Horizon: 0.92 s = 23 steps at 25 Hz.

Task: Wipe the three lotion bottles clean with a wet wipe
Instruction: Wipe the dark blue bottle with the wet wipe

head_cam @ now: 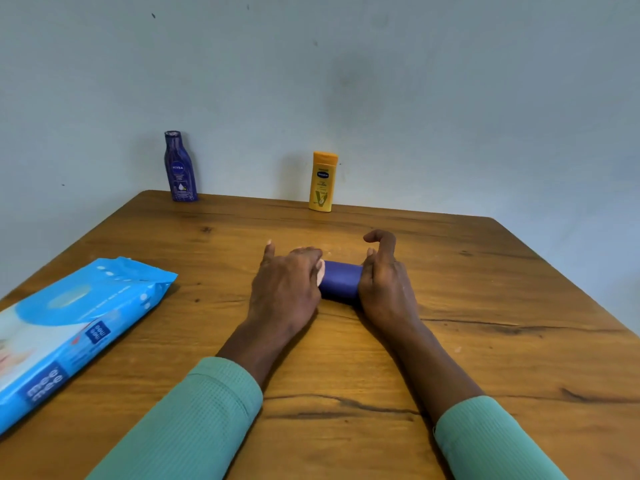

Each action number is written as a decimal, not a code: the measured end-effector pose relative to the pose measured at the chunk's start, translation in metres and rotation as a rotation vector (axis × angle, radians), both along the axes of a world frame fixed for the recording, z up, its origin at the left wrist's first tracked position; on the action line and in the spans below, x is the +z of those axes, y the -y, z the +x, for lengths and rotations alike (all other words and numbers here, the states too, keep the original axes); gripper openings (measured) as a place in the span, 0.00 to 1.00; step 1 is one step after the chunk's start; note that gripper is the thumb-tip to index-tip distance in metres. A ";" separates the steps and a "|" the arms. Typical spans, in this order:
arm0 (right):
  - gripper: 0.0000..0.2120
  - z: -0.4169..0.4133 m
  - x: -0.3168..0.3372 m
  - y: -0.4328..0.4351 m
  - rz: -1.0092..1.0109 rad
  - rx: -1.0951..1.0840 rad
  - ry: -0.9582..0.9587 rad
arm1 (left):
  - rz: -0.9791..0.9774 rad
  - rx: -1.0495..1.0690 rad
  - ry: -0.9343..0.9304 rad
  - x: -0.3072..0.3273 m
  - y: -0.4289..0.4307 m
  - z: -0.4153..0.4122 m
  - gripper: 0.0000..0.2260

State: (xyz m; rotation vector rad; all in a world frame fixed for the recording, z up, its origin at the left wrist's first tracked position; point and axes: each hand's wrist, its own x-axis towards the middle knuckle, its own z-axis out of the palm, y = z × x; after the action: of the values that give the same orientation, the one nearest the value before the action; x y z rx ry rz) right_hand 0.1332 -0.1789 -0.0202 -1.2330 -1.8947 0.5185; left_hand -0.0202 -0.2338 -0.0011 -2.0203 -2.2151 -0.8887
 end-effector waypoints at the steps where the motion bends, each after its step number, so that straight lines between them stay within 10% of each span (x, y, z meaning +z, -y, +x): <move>1: 0.14 -0.001 0.001 0.000 -0.007 -0.008 0.021 | -0.016 0.042 -0.026 0.000 0.003 -0.005 0.21; 7: 0.15 -0.005 0.003 -0.006 -0.053 -0.097 0.069 | 0.041 -0.234 -0.240 -0.014 0.028 0.014 0.27; 23: 0.16 -0.001 0.008 0.006 -0.005 0.035 0.011 | 0.176 -0.231 0.184 -0.005 -0.007 0.016 0.18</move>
State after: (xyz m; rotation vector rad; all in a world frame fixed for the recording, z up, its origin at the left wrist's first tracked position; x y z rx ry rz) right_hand 0.1327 -0.1844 -0.0127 -1.2104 -1.9282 0.5364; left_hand -0.0037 -0.2273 -0.0057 -2.2196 -1.9246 -1.2905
